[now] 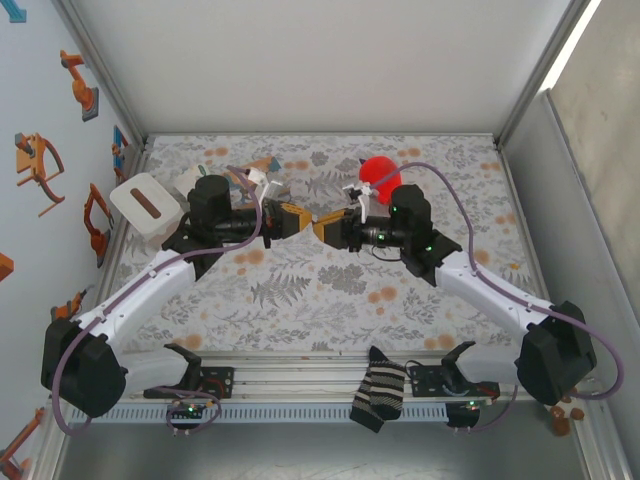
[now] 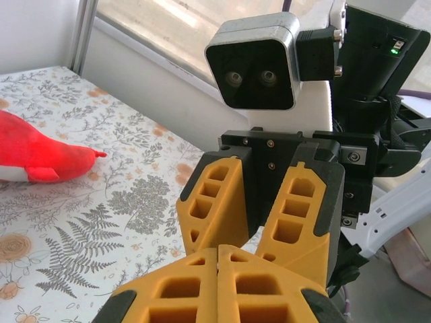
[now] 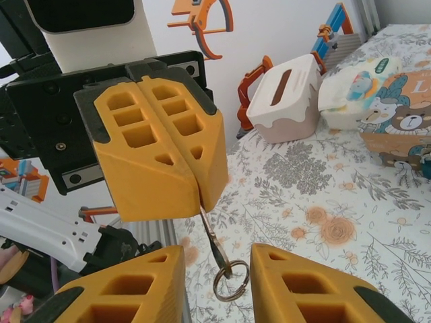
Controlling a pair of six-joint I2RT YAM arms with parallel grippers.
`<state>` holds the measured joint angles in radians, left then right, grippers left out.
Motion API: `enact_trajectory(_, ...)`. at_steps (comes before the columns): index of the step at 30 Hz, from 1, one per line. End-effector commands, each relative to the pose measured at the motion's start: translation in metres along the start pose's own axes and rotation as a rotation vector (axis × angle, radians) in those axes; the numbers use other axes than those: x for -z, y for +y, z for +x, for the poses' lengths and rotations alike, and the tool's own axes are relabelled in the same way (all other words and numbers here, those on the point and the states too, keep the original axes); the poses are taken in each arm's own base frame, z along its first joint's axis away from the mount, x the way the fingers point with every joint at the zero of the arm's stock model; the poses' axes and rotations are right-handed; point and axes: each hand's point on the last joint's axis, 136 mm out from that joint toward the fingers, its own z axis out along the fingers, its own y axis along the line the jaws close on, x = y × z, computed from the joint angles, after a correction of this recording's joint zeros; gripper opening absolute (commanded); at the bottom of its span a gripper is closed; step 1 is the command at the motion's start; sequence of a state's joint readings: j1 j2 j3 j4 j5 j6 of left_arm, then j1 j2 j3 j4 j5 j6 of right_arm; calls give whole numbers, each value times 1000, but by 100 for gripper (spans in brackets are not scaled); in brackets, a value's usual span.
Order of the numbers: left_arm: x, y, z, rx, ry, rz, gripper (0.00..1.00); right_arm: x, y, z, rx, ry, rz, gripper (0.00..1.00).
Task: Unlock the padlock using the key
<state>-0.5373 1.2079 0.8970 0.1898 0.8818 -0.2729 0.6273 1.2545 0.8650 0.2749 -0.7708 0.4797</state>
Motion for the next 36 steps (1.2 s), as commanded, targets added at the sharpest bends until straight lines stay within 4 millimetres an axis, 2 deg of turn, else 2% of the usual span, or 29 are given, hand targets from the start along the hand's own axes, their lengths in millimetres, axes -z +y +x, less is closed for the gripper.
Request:
enact_trajectory(1, 2, -1, -5, -26, -9, -2, 0, -1, 8, 0, 4, 1, -28, 30)
enact_trajectory(12, 2, -2, -4, -27, -8, 3, 0, -2, 6, -2, 2, 6, -21, 18)
enact_trajectory(19, 3, -2, -5, -28, -14, 1, 0, -2, 4, 1, 4, 20, -8, 1)
enact_trajectory(23, 4, -2, -6, -27, -18, 0, 1, 0, 2, 2, 9, 21, 11, 0)
enact_trajectory(25, 6, -1, -8, -23, -29, -4, 10, 1, 0, 3, 17, 24, 30, 0)
enact_trajectory(27, 10, 2, -12, -14, -50, -16, 32, 3, -4, 6, 23, 38, 62, 0)
enact_trajectory(29, 18, 8, -19, -1, -84, -44, 41, 7, -10, 11, 30, 54, 108, 0)
enact_trajectory(32, 35, 29, -26, 39, -128, -158, 60, 13, -24, 20, 35, 85, 199, 0)
enact_trajectory(36, 61, 80, -15, 88, -111, -474, 75, 25, -48, 35, 18, 138, 350, 0)
